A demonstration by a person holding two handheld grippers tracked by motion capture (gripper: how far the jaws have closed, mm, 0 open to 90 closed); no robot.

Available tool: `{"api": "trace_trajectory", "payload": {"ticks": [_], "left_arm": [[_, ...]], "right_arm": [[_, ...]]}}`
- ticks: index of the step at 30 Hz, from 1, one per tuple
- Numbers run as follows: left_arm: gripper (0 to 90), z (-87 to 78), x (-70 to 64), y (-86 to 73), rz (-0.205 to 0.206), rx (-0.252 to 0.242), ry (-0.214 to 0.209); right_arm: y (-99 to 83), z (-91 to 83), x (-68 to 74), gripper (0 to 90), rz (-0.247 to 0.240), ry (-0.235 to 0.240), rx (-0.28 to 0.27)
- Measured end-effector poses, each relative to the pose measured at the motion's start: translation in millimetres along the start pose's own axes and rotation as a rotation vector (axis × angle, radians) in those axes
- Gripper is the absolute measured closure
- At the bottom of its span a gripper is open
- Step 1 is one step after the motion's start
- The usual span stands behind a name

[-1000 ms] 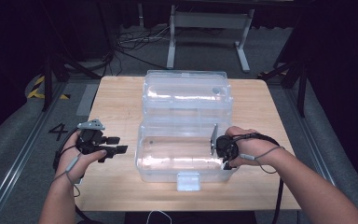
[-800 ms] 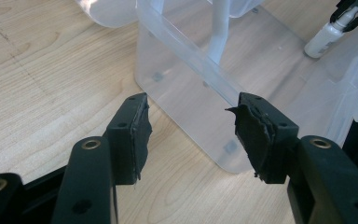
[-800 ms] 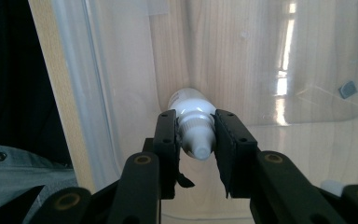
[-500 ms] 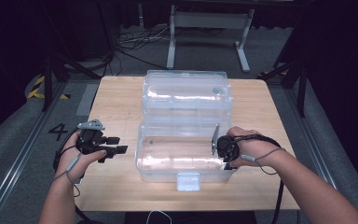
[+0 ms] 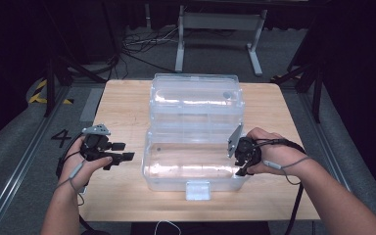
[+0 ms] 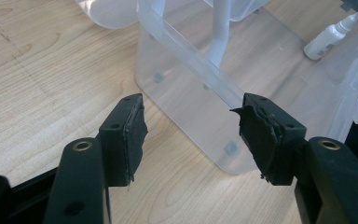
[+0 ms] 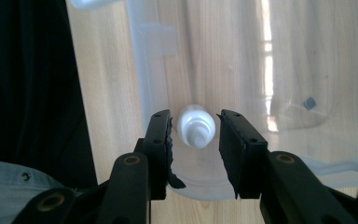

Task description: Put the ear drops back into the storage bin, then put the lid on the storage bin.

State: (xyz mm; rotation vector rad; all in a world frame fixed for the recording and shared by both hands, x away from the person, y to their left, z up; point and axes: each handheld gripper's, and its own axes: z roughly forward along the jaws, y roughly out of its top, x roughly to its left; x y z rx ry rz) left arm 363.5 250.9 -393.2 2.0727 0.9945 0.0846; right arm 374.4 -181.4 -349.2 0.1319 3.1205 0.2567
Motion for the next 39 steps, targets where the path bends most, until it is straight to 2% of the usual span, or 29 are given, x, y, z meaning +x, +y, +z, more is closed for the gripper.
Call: {"api": "trace_trajectory", "payload": {"ticks": [3,5,6,9,13,18,20,21,23,24,28,31,32,33,34,39], "left_arm": [[40.9,-0.1,-0.8,1.6,0.001,0.004,0.008],[41.4,-0.5,-2.2,3.8,0.011,0.033,0.022],[41.8,-0.5,-2.2,3.8,0.011,0.033,0.022],[42.2,-1.2,-4.3,6.3,0.014,0.03,0.022],[42.1,-0.9,-5.4,8.5,0.019,0.018,0.028],[42.2,0.9,-6.3,10.5,0.027,0.007,0.037],[42.1,2.3,-7.8,12.4,0.042,0.008,0.04],[42.2,2.8,-9.6,14.1,0.047,0.012,0.041],[42.2,3.3,-12.6,17.4,0.051,0.007,0.039],[42.2,3.1,-14.3,20.8,0.065,0.007,0.042],[42.2,3.4,-19.2,30.1,0.088,-0.005,0.041],[42.1,2.3,-20.5,39.7,0.114,-0.004,0.032],[42.1,0.6,-22.5,46.2,0.112,-0.009,0.04],[42.0,0.6,-22.5,46.2,0.112,-0.009,0.04],[41.7,-1.5,-23.6,53.6,0.129,-0.024,0.037],[41.0,-1.6,-26.4,69.2,0.144,-0.049,0.032]], "right_arm": [[-0.1,-3.8,5.8,64.7,0.002,0.015,-0.054],[-0.3,-2.1,9.3,64.5,-0.009,0.011,-0.089],[-0.3,-2.1,9.3,64.5,-0.009,0.011,-0.089],[-1.7,3.6,13.7,64.3,-0.004,0.011,-0.161],[-4.9,13.7,17.2,64.5,0.006,0.014,-0.218],[-6.4,22.0,18.7,65.2,0.004,-0.008,-0.234],[-6.2,26.1,20.6,66.0,0.005,-0.018,-0.244],[-5.4,28.7,22.4,66.6,0.021,-0.013,-0.255],[-4.9,32.7,22.8,69.6,0.005,-0.015,-0.257],[-4.7,33.7,23.7,71.6,0.013,-0.013,-0.252],[-2.6,40.6,25.6,81.2,-0.026,-0.004,-0.248],[-2.4,42.9,25.1,82.7,-0.022,0.001,-0.252],[-2.2,43.2,25.0,82.9,-0.026,0.003,-0.254],[-2.2,42.8,24.9,82.9,-0.029,0.001,-0.251],[-2.6,43.1,24.6,83.0,-0.03,0.008,-0.256],[-4.5,43.5,24.8,83.2,-0.019,0.013,-0.265]]}}
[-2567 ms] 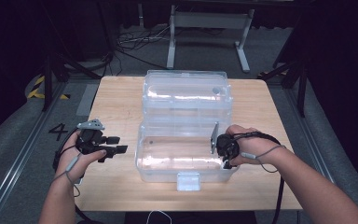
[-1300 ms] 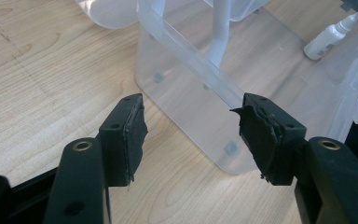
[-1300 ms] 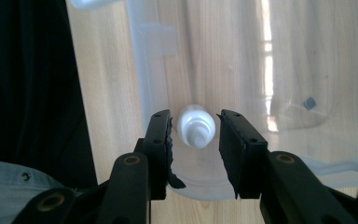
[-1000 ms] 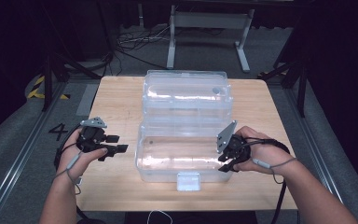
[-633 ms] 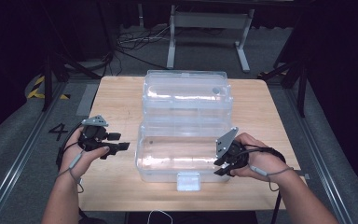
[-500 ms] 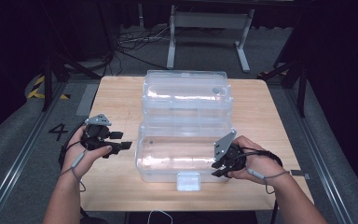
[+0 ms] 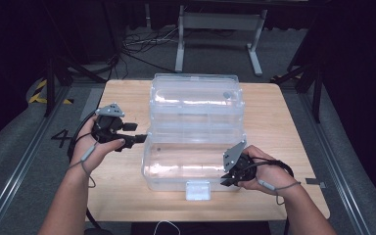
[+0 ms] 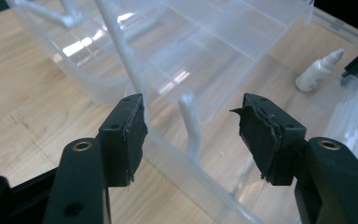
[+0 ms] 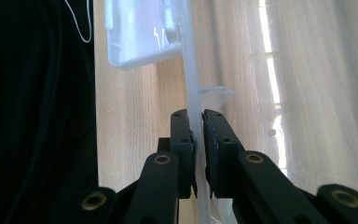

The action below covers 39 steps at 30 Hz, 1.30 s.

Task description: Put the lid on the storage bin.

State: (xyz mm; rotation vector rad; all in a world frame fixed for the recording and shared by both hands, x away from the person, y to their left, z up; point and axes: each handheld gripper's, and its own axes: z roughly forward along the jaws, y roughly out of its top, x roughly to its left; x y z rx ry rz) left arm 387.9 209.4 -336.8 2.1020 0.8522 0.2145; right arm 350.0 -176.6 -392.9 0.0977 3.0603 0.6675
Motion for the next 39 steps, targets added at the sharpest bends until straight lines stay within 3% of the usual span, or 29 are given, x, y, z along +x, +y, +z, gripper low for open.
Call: {"api": "trace_trajectory", "payload": {"ticks": [4,8,10,12,18,19,26,29,39], "left_arm": [[40.9,3.4,-2.8,15.2,0.021,-0.003,-0.012],[40.9,5.8,-5.6,27.6,0.05,-0.006,-0.023],[40.9,7.1,-5.7,33.0,0.059,-0.005,-0.028],[40.9,8.3,-5.6,37.9,0.054,-0.005,-0.033],[40.9,10.2,-4.7,51.2,0.066,-0.009,-0.04],[40.9,10.7,-4.7,54.9,0.062,-0.018,-0.048],[40.9,16.2,-4.2,69.9,0.079,-0.019,-0.047],[40.9,19.1,-5.6,78.2,0.09,-0.016,-0.048],[40.9,35.9,-9.3,103.2,0.113,-0.012,-0.082]], "right_arm": [[-1.4,0.5,-2.8,83.2,-0.026,0.002,-0.017],[-1.9,0.7,-2.0,83.2,-0.006,-0.001,-0.028],[-2.8,0.5,-3.6,83.2,-0.028,0.006,-0.022],[-2.5,0.7,-2.7,83.2,-0.007,0.0,-0.031],[-3.1,0.5,-4.0,83.2,-0.021,0.015,-0.03],[-2.9,1.0,-2.9,83.1,0.0,0.016,-0.04],[-3.3,0.9,-2.5,83.2,0.004,0.013,-0.041],[-4.0,0.8,-4.4,83.1,-0.027,0.015,-0.036],[-4.9,0.9,-4.9,82.9,-0.016,0.024,-0.043]]}}
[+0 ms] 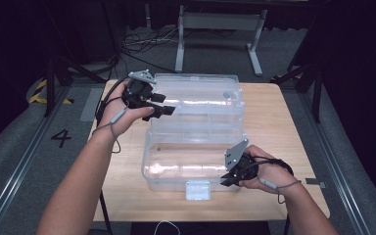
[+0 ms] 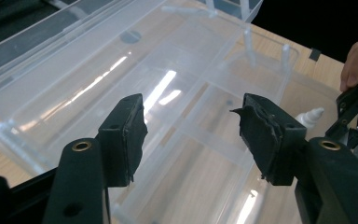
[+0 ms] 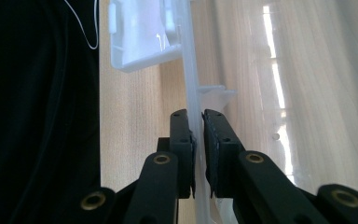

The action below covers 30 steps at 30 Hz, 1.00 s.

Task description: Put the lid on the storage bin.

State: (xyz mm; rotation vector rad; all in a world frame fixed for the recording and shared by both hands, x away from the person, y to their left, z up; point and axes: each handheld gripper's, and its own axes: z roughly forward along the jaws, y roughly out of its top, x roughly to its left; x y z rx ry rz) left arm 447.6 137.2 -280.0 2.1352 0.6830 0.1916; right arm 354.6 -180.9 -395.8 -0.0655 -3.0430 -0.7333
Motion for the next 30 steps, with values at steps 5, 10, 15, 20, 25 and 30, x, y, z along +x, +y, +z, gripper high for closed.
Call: {"api": "trace_trajectory", "payload": {"ticks": [5,10,15,20,25,30], "left_arm": [[40.9,13.2,0.7,12.3,0.011,0.02,-0.01],[40.8,23.6,0.4,20.4,0.026,0.043,-0.019],[40.8,33.1,0.1,28.7,0.043,0.051,-0.03],[40.7,43.4,2.1,33.1,0.042,0.072,-0.038],[40.7,54.2,2.0,37.5,0.056,0.093,-0.052],[40.7,62.2,1.7,38.8,0.065,0.113,-0.054]], "right_arm": [[-0.3,-0.2,0.1,82.9,-0.003,0.001,-0.001],[-0.7,-0.5,-0.1,82.9,-0.004,0.005,0.001],[-0.7,-0.7,0.4,82.9,-0.002,0.005,0.004],[-1.0,-0.7,0.1,82.8,0.002,0.007,0.001],[-1.0,-0.7,-0.1,82.9,-0.003,0.004,0.004],[-1.1,-0.4,0.5,82.8,0.002,0.008,-0.001]]}}
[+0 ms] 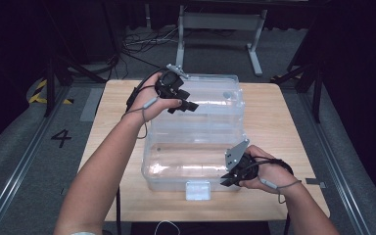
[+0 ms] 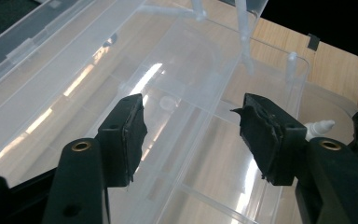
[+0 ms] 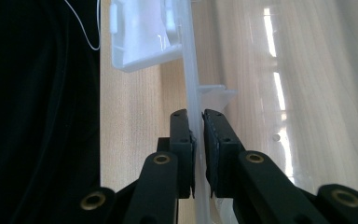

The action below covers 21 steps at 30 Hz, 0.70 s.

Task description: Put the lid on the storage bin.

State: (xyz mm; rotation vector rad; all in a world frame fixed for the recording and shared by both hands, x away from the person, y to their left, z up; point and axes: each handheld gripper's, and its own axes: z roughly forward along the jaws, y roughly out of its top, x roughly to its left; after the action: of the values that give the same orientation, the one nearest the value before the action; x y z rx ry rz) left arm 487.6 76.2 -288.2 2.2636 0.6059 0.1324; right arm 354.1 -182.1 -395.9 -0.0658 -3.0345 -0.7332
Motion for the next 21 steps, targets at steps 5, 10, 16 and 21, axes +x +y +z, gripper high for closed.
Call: {"api": "trace_trajectory", "payload": {"ticks": [5,10,16,21], "left_arm": [[40.7,7.5,0.5,1.1,0.009,0.035,-0.005],[41.0,16.0,-0.8,1.0,0.03,0.087,-0.009],[45.4,24.1,-2.2,0.6,0.068,0.125,-0.011],[55.4,24.9,-1.8,2.8,0.082,0.132,-0.024]], "right_arm": [[-0.4,0.4,-0.3,82.9,-0.006,-0.003,-0.009],[-0.2,0.2,-0.3,82.9,-0.006,0.0,-0.006],[-0.3,0.2,0.1,82.9,-0.004,-0.004,-0.007],[-0.5,0.4,-0.4,82.8,-0.007,-0.002,-0.009]]}}
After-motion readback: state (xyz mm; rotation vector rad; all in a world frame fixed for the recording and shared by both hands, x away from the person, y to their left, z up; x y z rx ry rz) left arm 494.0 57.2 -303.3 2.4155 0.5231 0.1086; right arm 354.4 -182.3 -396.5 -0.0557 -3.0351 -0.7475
